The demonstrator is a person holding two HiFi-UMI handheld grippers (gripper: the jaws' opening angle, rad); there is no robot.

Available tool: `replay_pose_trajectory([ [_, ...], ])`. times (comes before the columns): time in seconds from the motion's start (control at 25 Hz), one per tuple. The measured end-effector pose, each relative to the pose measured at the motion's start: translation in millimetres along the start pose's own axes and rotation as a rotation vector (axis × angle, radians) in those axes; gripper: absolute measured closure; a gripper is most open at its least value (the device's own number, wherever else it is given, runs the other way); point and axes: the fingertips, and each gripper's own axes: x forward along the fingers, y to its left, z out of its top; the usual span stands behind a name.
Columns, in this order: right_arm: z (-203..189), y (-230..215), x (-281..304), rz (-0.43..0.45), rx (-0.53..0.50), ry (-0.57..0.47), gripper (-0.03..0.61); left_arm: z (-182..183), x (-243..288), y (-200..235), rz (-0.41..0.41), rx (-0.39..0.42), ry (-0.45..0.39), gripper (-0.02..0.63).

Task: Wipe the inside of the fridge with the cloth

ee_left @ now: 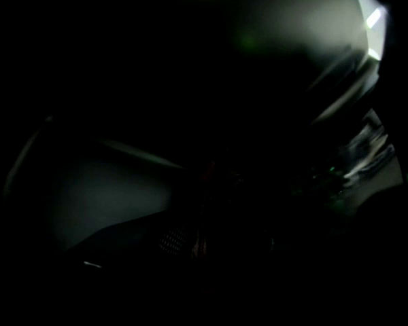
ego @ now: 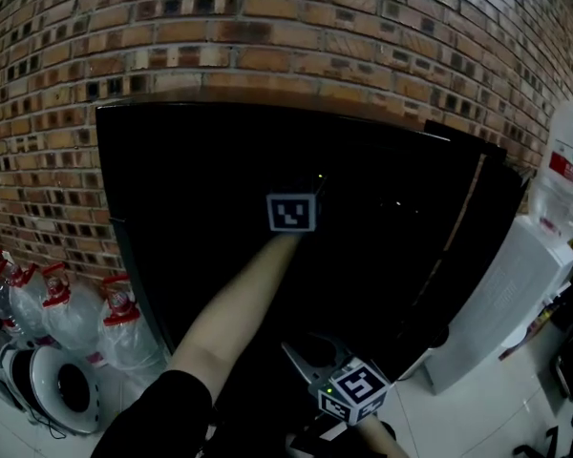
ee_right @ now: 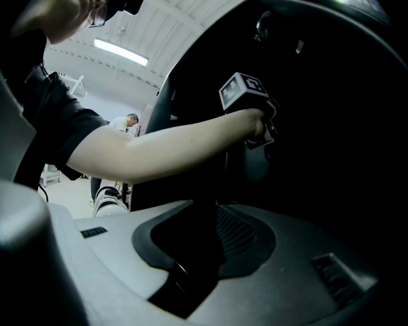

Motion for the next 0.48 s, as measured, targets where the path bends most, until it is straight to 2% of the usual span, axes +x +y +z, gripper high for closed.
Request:
replay_pose_trajectory([
  [0.12, -4, 7, 3, 0.012, 0.019, 0.013, 0.476, 1, -37, 9, -0.008, -0.083, -0.034, 0.568],
  [0.2, -7, 10, 5, 0.023, 0.026, 0.019, 0.476, 4, -65, 3, -0.057, -0.129, -0.063, 0.568],
  [0.32, -20, 10, 5, 0.014, 0.023, 0.049, 0.474, 11, -104, -32, -0.236, -0.154, -0.131, 0.568],
  [0.48, -33, 5, 5, -0.015, 0.027, 0.083, 0.476, 9, -149, -90, -0.495, -0.210, -0.099, 0.568],
])
